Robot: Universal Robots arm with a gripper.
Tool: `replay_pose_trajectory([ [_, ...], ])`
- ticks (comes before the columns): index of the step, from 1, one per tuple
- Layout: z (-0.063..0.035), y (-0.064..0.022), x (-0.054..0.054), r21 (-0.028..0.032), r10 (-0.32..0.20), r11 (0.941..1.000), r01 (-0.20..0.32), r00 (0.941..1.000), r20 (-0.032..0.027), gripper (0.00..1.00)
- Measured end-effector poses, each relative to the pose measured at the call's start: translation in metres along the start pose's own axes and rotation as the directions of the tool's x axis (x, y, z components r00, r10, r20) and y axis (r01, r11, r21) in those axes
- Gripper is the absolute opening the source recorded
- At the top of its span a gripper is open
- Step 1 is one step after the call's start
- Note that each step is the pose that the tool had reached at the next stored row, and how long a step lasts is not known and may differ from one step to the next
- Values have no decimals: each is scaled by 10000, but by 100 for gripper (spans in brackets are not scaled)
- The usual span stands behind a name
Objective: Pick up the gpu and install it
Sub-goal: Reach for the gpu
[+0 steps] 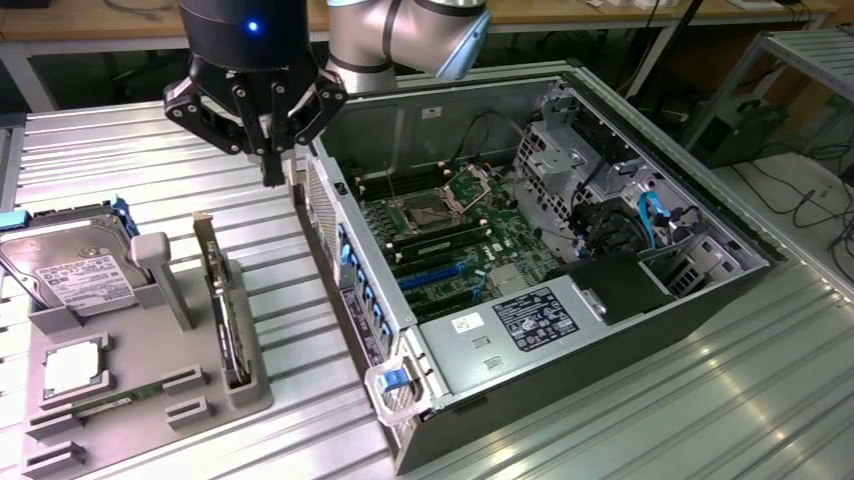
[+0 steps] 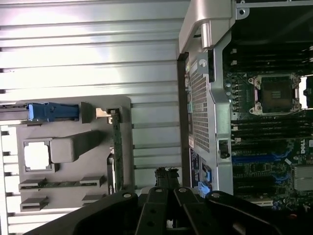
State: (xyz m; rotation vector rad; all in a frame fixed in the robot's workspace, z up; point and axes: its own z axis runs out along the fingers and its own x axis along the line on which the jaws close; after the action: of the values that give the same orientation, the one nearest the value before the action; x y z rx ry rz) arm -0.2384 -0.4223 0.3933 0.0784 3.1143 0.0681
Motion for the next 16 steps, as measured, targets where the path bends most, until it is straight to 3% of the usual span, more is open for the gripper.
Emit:
replay_pose_trajectory([
  [16, -9, -75, 217, -2, -79, 10000, 79, 10000, -4, 11],
])
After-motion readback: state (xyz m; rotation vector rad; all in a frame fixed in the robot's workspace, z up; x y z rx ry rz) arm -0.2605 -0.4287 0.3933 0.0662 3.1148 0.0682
